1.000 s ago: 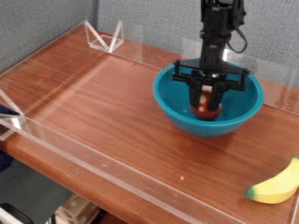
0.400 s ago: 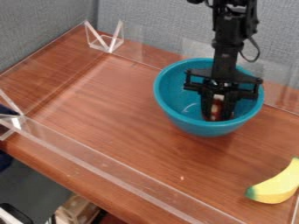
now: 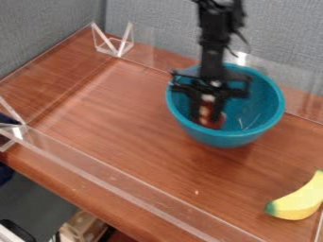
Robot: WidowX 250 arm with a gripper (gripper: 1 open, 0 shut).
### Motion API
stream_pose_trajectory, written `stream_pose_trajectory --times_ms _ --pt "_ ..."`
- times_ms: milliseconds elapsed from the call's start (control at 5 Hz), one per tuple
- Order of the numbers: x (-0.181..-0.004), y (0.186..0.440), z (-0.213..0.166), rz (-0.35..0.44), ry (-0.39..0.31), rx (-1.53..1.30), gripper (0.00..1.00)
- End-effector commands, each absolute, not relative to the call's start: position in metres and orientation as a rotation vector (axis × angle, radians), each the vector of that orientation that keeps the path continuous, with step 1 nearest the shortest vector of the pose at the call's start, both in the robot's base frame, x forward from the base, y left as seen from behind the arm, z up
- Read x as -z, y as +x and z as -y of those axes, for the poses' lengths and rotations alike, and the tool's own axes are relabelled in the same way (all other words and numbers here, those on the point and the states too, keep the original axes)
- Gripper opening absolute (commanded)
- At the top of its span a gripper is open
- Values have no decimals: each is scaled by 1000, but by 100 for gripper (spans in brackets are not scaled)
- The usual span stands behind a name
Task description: Remove the mushroom from inside the blue bowl and put it on the table
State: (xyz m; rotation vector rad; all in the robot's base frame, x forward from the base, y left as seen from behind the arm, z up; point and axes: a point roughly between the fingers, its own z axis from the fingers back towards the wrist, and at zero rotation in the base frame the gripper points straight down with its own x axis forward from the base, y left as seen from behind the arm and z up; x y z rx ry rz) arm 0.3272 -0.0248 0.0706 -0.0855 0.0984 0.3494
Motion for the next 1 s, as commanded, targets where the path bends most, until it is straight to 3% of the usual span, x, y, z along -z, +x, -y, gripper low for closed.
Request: stream_pose_trajectory --times_ms 0,200,400,800 --pt "-92 330 -19 -29 -101 -423 0" --pt "-90 323 -69 -42 -99 -509 0" --pt "-91 310 -83 -62 -108 -548 0" --pt "-89 312 -77 -54 -100 -559 0"
